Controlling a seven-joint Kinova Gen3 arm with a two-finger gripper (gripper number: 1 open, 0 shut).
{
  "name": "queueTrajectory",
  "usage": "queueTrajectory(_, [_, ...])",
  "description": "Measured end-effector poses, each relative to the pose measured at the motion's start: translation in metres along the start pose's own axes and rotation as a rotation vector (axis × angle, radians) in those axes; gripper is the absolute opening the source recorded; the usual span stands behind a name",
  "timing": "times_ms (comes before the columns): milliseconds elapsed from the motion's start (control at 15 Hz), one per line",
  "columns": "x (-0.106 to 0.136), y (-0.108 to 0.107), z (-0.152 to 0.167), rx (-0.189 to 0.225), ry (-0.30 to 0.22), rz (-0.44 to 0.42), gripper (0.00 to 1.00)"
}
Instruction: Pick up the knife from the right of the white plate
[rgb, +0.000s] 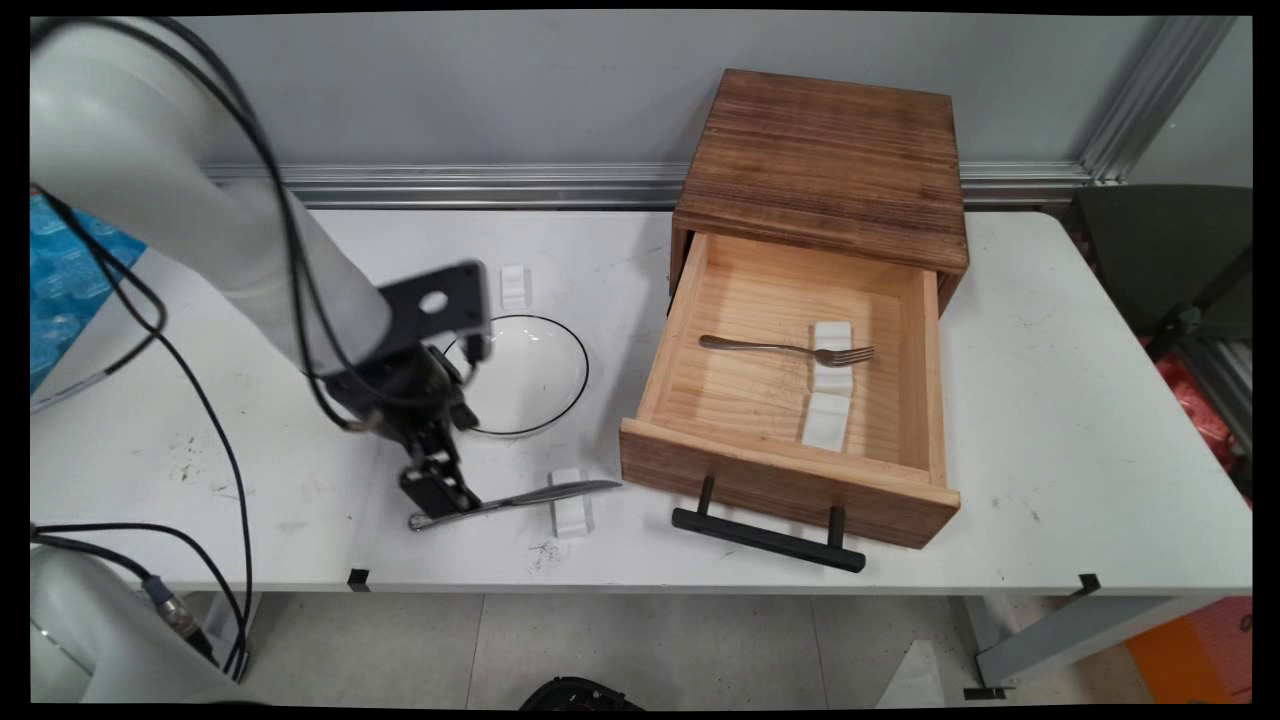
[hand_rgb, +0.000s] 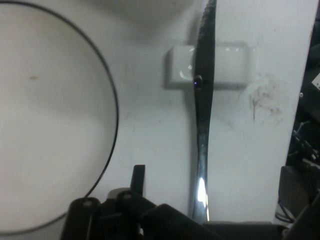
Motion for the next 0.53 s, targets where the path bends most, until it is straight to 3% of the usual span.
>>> queueTrajectory(533, [0.025,0.007,0.06,0.008,-0.057,0.008,1.0])
